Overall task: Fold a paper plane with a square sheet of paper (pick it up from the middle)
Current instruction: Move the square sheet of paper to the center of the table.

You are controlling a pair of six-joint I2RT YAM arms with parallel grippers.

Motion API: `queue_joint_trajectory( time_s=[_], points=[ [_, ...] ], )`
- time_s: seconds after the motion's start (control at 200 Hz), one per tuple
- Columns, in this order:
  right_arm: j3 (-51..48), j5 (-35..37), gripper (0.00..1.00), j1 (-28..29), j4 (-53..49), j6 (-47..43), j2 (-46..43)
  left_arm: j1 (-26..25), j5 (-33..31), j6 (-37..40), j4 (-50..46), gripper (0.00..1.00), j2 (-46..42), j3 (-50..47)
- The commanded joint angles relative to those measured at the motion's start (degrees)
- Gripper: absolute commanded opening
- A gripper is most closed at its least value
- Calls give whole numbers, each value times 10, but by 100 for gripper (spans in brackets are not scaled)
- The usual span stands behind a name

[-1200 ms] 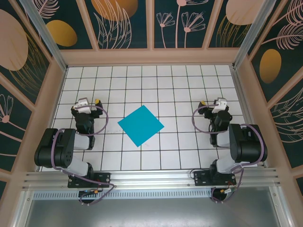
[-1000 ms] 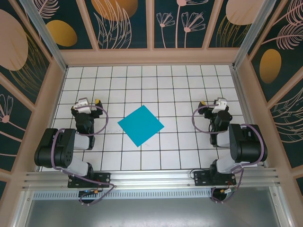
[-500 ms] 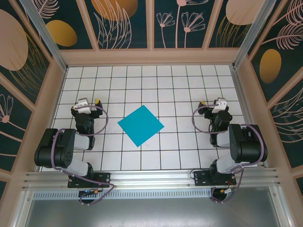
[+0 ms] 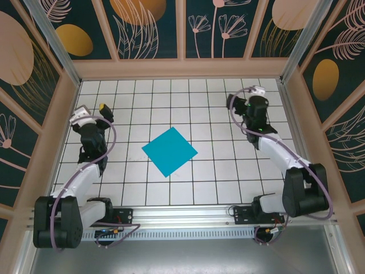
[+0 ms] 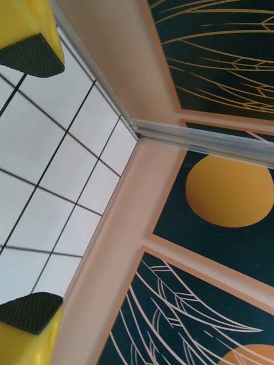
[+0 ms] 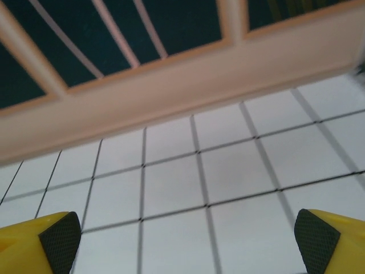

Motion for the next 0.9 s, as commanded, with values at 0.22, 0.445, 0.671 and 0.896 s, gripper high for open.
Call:
queue_joint_trajectory(
  time_s=[0.22, 0.445, 0.671, 0.896],
  points=[
    [98, 6, 99, 223, -176, 21, 144, 3, 83, -72, -231, 99, -28, 98],
    [175, 8, 97, 315, -213, -30, 264, 3, 92, -74, -261, 99, -14, 117],
    [235, 6, 96, 336, -235, -53, 337, 2, 97, -65, -258, 99, -2, 117],
    [267, 33, 95, 343, -257, -84, 383, 3, 89, -59, -253, 98, 4, 113]
  ],
)
